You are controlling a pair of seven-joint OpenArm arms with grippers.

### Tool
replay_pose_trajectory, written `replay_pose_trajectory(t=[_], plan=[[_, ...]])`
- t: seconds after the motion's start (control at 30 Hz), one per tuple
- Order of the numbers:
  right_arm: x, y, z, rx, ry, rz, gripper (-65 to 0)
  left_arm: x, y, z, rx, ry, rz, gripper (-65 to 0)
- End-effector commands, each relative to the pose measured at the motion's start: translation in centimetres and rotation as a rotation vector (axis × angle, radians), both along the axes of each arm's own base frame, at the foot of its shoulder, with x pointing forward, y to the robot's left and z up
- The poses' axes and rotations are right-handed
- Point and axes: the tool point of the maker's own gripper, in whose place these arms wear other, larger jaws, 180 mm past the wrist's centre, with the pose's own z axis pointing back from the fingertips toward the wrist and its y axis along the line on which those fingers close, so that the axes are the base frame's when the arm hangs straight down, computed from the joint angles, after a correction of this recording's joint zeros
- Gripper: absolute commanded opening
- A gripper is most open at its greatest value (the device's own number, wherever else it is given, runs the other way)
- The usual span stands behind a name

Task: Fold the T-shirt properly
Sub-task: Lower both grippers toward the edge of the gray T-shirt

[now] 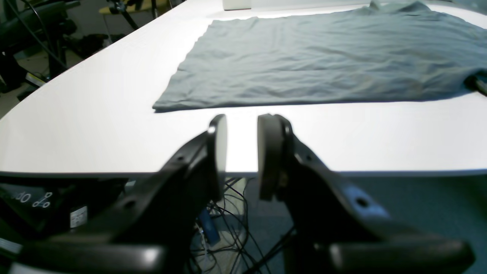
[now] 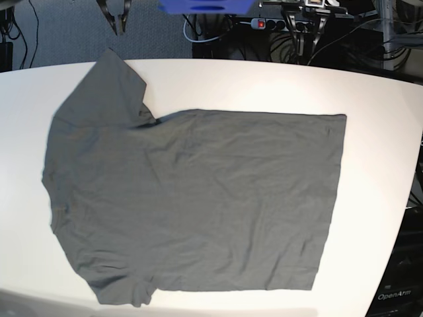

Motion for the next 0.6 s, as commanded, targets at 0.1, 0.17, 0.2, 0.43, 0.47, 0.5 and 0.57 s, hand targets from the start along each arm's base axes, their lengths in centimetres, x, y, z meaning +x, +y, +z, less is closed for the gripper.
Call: replay_pose_trajectory(t=[0.1, 0.17, 0.2, 0.43, 0.47, 0.5, 0.57], plan=[[0.4, -0.2, 0.7, -0.007, -0.041, 0.011, -58.0, -0.3, 0.2, -0.3, 0.0, 0.034, 0.003, -50.7], [0.4, -0.3, 0.7, -0.017, -0.04, 0.029, -57.0, -0.1, 0.3, -1.0, -0.003, 0.074, 0.005, -50.7], [0.4, -0.2, 0.7, -0.024, -0.037, 0.047, -56.0, -0.1, 0.3, -1.3, -0.004, 0.086, 0.005, -50.7], [2.3, 0.2, 0.1, -0.045, -0.037, 0.082, -52.2, 1.0, 0.1, -0.4, -0.001, 0.055, -0.002, -50.7], [2.6, 0.2, 0.2, -0.046, -0.047, 0.084, -52.2, 1.3, 0.1, 0.0, -0.002, 0.041, -0.001, -50.7], [2.7, 0.2, 0.2, -0.046, -0.049, 0.084, -52.2, 1.5, 0.1, 0.4, -0.004, 0.025, 0.0, -50.7], [3.1, 0.3, 0.2, -0.046, -0.057, 0.084, -52.2, 1.9, 0.1, 1.0, -0.003, 0.008, 0.0, -50.7]])
